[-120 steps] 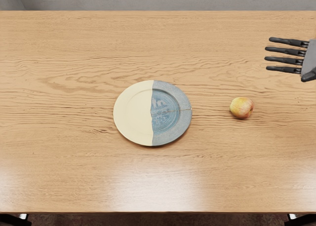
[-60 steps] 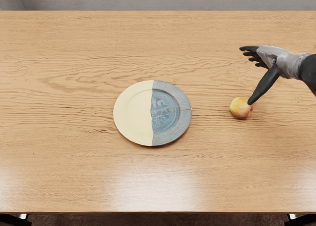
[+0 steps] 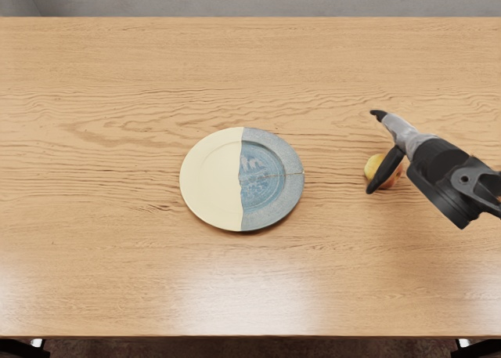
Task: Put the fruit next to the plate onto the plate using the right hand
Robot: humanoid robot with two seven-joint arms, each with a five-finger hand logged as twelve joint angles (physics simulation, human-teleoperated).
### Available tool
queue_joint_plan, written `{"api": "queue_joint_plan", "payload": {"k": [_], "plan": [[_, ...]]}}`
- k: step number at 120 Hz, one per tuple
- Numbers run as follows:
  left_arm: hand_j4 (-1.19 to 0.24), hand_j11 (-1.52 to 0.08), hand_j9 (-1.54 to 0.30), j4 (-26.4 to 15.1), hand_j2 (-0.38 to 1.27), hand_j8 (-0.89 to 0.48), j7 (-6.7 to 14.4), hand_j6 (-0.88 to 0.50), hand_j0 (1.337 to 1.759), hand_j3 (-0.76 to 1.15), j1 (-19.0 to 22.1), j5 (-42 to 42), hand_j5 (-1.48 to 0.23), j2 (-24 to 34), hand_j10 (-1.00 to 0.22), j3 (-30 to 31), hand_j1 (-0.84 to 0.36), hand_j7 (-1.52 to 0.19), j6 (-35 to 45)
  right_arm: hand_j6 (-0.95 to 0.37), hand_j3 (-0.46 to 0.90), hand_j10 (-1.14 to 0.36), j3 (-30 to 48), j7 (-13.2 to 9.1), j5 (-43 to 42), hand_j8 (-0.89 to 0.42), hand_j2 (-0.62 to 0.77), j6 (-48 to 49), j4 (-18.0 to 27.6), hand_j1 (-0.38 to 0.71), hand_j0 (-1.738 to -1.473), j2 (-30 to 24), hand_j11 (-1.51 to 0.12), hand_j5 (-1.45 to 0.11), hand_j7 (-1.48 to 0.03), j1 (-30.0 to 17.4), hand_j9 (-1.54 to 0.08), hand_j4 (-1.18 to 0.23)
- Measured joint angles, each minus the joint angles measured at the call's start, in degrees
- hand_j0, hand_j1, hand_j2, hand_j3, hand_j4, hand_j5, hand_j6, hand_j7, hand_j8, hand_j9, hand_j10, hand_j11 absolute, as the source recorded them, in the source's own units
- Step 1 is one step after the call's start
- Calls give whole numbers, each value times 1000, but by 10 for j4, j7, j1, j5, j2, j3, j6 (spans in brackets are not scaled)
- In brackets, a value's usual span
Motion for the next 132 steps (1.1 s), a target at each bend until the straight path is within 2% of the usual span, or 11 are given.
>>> {"api": "queue_joint_plan", "payload": {"k": [17,57,69,88,99,132], "plan": [[0,0,0,0,0,0,0,0,1658,0,0,0,0,0,0,0,349,0,0,-64,0,-62,-13,0,-1,-63,-10,-10,-17,-279,-1658,8,-78,-79,-78,-7,-78,-63],[0,0,0,0,0,0,0,0,1658,0,0,0,0,0,0,0,349,0,0,-350,0,-348,-16,0,2,-348,-60,-14,-19,54,-1658,7,-452,-453,-450,-11,-452,-348],[0,0,0,0,0,0,0,0,1658,0,0,0,0,0,0,0,349,0,0,-416,0,-412,-15,0,2,-386,-72,-14,-18,128,-1657,6,-543,-542,-538,-11,-543,-412],[0,0,0,0,0,0,0,0,1658,0,0,0,0,0,0,0,349,0,0,-477,0,-389,-15,0,2,-312,-55,-13,-17,151,-1653,6,-667,-660,-644,-13,-664,-486],[0,0,0,0,0,0,0,0,1658,0,0,0,0,0,0,0,349,0,0,-486,-1,-391,-14,-1,0,-319,5,-13,-17,156,-1652,6,-717,-698,-694,-15,-707,-534],[0,0,0,0,0,0,0,0,1658,0,0,0,0,0,0,0,349,0,0,-471,-3,-397,-10,-2,-7,-350,-87,-13,-18,119,-1642,9,-814,-754,-812,-25,-781,-672]]}}
